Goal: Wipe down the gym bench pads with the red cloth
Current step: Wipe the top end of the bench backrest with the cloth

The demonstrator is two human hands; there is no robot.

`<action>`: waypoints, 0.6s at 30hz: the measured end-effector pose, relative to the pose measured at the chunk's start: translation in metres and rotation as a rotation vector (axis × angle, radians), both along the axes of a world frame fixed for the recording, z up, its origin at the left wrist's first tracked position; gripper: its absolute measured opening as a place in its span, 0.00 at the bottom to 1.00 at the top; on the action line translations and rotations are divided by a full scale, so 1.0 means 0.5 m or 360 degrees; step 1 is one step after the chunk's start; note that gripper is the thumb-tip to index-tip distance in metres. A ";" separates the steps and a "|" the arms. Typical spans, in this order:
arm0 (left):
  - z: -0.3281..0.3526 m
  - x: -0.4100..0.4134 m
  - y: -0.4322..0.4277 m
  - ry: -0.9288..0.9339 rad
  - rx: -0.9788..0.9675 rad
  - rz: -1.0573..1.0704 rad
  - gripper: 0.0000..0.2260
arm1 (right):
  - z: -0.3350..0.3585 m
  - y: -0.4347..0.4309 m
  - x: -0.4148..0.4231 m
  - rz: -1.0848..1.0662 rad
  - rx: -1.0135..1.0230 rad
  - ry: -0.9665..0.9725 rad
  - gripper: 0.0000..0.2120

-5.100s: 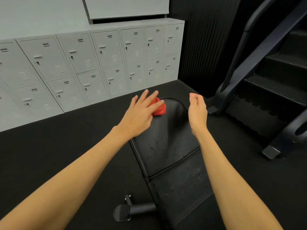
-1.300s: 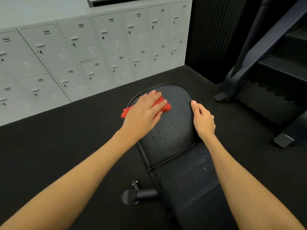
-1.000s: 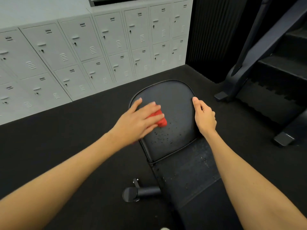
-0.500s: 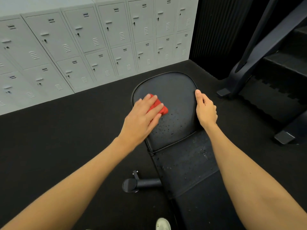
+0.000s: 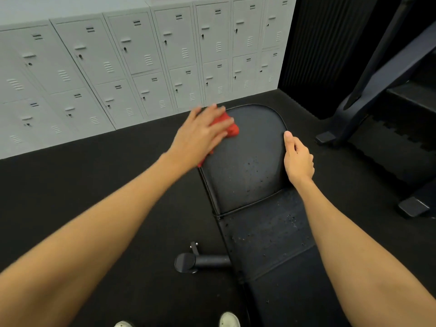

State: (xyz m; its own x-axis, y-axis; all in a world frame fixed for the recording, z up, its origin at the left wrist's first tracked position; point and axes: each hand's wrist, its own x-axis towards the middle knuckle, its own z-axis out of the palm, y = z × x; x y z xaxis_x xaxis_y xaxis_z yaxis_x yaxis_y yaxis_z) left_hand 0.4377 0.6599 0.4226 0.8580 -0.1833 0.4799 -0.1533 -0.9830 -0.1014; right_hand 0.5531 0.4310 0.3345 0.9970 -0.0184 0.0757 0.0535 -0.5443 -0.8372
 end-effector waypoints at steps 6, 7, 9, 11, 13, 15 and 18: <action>-0.023 0.010 -0.058 -0.0084 -0.0275 0.0152 0.16 | -0.004 0.001 0.001 -0.0012 0.0002 -0.0042 0.23; -0.043 -0.012 -0.077 -0.0113 -0.0313 0.0094 0.15 | -0.004 0.000 0.001 -0.0014 0.0002 -0.0044 0.23; -0.088 -0.061 -0.106 -0.0110 -0.0327 -0.0041 0.14 | -0.003 0.001 -0.001 -0.0015 0.0007 -0.0048 0.23; -0.135 -0.115 -0.121 -0.0025 -0.0298 -0.0191 0.14 | -0.003 0.001 -0.002 -0.0014 0.0011 -0.0048 0.23; -0.172 -0.166 -0.114 0.0074 -0.0182 -0.0360 0.14 | -0.004 0.001 -0.003 -0.0009 0.0010 -0.0040 0.24; -0.175 -0.183 -0.082 0.0127 0.0032 -0.0512 0.15 | -0.005 0.000 -0.002 -0.0008 0.0014 -0.0037 0.24; -0.123 -0.134 -0.034 -0.0016 0.0265 -0.0421 0.14 | -0.006 -0.001 0.003 0.0005 0.0010 -0.0044 0.24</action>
